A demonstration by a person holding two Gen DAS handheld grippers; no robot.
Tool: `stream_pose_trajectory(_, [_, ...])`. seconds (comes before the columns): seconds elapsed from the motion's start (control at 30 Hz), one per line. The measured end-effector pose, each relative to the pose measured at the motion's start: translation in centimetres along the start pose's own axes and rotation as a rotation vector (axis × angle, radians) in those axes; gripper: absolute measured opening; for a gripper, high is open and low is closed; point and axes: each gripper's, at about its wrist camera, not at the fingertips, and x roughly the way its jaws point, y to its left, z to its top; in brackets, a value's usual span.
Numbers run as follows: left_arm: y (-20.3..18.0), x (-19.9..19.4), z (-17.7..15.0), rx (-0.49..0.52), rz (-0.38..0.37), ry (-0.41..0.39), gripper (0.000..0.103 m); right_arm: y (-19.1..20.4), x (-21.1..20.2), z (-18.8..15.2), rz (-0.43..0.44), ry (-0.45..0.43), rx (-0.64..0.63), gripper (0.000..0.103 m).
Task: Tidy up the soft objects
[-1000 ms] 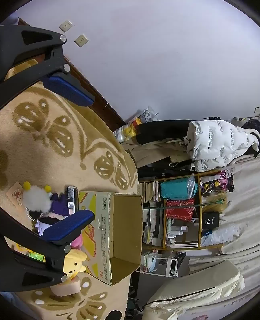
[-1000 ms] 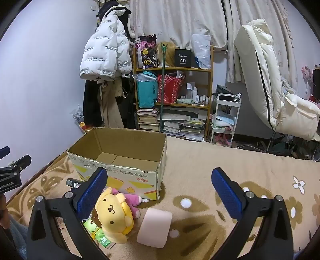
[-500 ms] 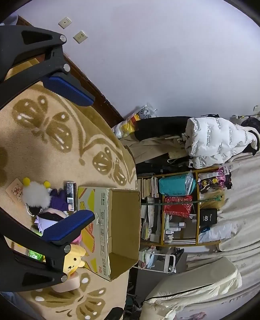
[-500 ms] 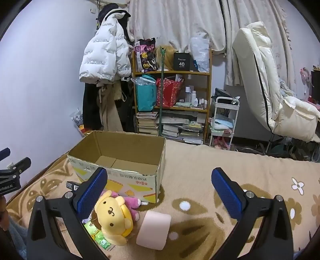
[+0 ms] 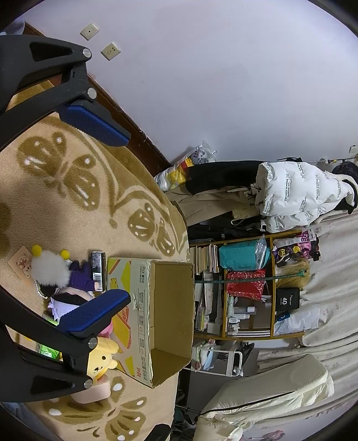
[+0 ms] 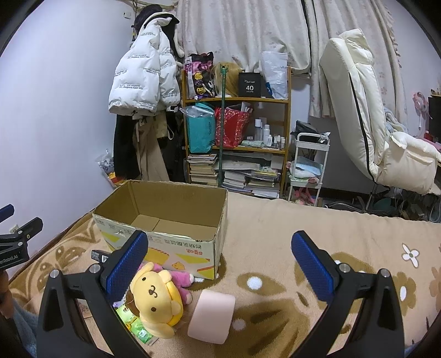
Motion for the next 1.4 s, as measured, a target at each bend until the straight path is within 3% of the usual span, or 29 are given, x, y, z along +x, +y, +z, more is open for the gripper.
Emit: stream_pose_trajectory(1.4, [-0.43, 0.05, -0.3, 0.02, -0.01, -0.004, 0.102, 0.43, 0.2, -0.26, -0.004, 0.006, -0.01, 0.103])
